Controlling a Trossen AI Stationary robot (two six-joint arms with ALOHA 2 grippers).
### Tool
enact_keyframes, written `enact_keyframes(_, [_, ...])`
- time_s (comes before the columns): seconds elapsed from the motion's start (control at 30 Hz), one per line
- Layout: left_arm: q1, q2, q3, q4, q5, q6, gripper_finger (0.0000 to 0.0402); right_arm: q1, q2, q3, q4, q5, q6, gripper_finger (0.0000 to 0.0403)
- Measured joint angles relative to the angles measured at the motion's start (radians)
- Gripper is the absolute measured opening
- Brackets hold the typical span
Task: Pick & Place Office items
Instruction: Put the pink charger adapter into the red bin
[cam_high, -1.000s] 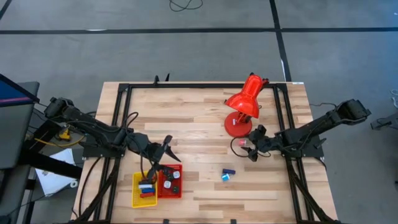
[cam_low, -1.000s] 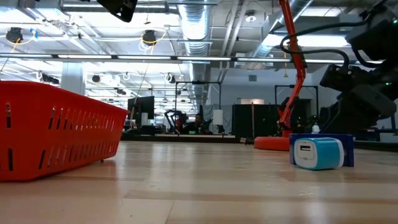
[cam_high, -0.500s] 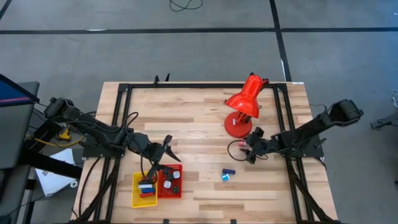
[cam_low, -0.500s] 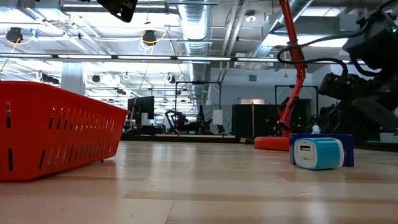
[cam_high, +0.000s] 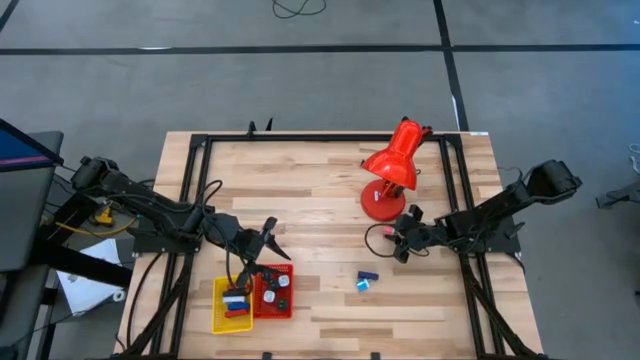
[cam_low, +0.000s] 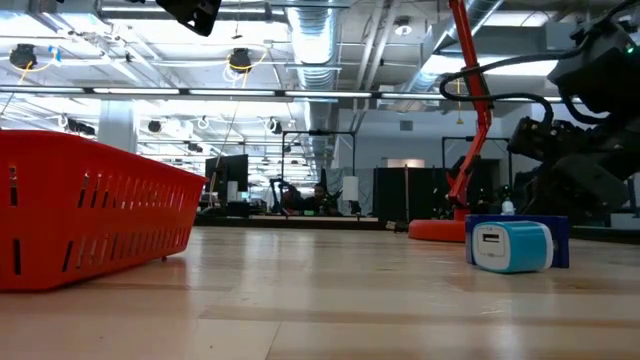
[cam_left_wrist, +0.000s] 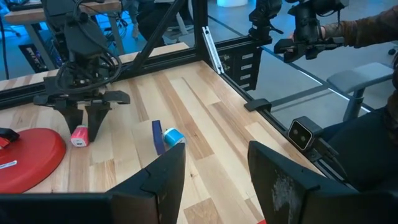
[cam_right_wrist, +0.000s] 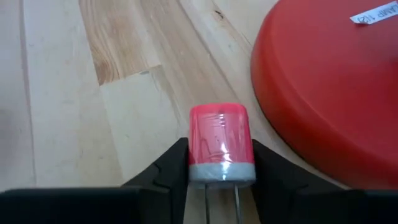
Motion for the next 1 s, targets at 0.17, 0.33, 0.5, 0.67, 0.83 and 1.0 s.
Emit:
enact_keyframes(0.17, [0.000, 0.000, 0.000, 0.000, 0.000, -0.054, 0.0169, 0.001, -0.039, 0.043, -0.008, -0.049, 0.013, 0.0126])
enact_keyframes(0.33, [0.000, 0.000, 0.000, -0.011, 0.001, -0.111, 0.0169, 0.002, -0.016, 0.288, -0.216, -0.100, -0.063, 0.0126])
enact_keyframes(0.5, [0.000, -0.041, 0.000, -0.133, 0.005, -0.181, 0.0169, 0.031, 0.166, 0.660, -0.556, -0.085, -0.220, 0.0126])
enact_keyframes(0.67, [0.001, -0.119, -0.017, -0.305, 0.004, -0.260, 0.0169, 0.082, 0.422, 0.986, -0.795, 0.009, -0.488, 0.0126])
enact_keyframes(0.83, [0.001, -0.181, -0.060, -0.304, 0.002, -0.269, 0.0169, 0.128, 0.708, 1.250, -1.003, 0.201, -0.943, 0.0126])
enact_keyframes(1.0, [-0.001, -0.225, -0.092, -0.305, 0.000, -0.271, 0.0169, 0.158, 0.925, 1.521, -1.258, 0.258, -1.197, 0.0126])
